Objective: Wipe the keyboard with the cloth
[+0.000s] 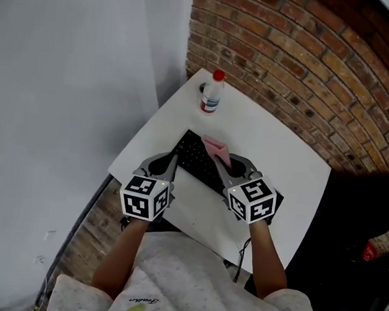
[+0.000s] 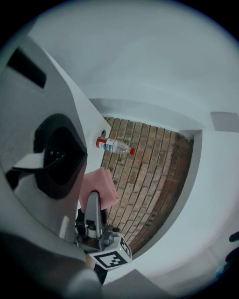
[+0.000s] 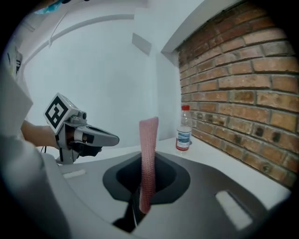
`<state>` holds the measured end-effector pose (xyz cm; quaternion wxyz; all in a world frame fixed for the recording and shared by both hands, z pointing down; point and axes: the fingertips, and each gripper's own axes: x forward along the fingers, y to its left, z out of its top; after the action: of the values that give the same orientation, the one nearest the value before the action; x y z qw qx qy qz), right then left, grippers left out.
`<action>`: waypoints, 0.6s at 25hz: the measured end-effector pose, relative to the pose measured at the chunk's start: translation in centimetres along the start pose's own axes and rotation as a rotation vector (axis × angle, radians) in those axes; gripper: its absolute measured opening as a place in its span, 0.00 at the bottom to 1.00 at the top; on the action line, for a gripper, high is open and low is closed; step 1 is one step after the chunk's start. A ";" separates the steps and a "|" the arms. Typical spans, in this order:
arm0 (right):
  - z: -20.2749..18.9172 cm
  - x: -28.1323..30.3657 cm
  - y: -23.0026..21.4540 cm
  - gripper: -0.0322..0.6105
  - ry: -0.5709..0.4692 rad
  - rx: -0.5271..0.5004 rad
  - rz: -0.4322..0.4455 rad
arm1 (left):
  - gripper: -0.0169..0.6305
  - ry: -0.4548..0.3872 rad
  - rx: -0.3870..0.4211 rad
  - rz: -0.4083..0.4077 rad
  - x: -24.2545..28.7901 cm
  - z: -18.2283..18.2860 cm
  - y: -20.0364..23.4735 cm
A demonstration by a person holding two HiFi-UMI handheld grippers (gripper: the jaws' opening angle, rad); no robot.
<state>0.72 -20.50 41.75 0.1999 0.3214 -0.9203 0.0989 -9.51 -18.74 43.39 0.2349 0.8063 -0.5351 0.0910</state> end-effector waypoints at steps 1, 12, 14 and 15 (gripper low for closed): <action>-0.3 -0.8 -0.6 0.09 -0.010 0.015 -0.025 | 0.02 0.000 0.011 -0.012 0.4 0.2 -0.7; -3.4 -7.2 -3.7 0.08 -0.081 0.111 -0.142 | 0.02 0.026 0.093 -0.120 3.2 -0.7 -7.9; -3.8 -7.8 -3.8 0.08 -0.084 0.120 -0.150 | 0.02 0.031 0.099 -0.128 3.3 -0.9 -8.7; -3.9 -8.0 -3.9 0.08 -0.084 0.123 -0.153 | 0.02 0.032 0.103 -0.132 3.3 -1.0 -9.0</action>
<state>10.06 -17.89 42.00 0.1479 0.4063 -0.8929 0.1258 0.12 -18.12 43.01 0.2072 0.8492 -0.4717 0.1154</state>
